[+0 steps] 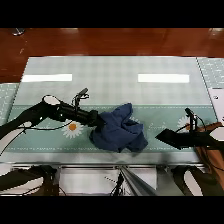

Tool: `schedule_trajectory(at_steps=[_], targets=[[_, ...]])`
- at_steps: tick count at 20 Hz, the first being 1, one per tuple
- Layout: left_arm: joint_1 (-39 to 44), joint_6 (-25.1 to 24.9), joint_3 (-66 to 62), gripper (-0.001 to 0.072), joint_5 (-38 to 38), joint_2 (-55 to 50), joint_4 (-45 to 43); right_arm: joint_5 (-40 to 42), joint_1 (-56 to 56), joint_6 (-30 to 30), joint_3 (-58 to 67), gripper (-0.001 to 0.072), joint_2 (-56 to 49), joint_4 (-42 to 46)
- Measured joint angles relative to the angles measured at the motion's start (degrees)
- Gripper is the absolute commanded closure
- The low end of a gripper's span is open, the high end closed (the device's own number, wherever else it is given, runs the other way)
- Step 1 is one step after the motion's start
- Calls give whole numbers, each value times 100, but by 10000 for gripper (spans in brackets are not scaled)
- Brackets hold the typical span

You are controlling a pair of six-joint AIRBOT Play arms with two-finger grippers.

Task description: Fold the shirts.

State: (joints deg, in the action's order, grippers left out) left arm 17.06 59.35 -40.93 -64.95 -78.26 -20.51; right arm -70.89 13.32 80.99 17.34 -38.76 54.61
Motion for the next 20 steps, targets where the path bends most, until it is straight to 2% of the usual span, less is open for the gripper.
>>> schedule_trajectory(at_steps=[6,12,13,15,16,20], targets=[[2,-87,-177,692,-52,-66,9,-236,-269,-236,-223,90,-7,-393],[-52,-57,-201,692,11,-68,20,831,-1978,79,-291,91,-619,-807],[-94,-44,-201,692,28,-68,20,1078,-2245,96,-295,133,-791,-951],[-173,0,-201,692,28,-68,20,1574,-2688,70,-273,472,-1141,-1320],[-212,20,-201,692,28,-66,22,1759,-2857,22,-216,686,-1298,-1513],[-389,39,-205,692,2,-17,85,1954,-3156,-129,376,691,-1613,-1683]])
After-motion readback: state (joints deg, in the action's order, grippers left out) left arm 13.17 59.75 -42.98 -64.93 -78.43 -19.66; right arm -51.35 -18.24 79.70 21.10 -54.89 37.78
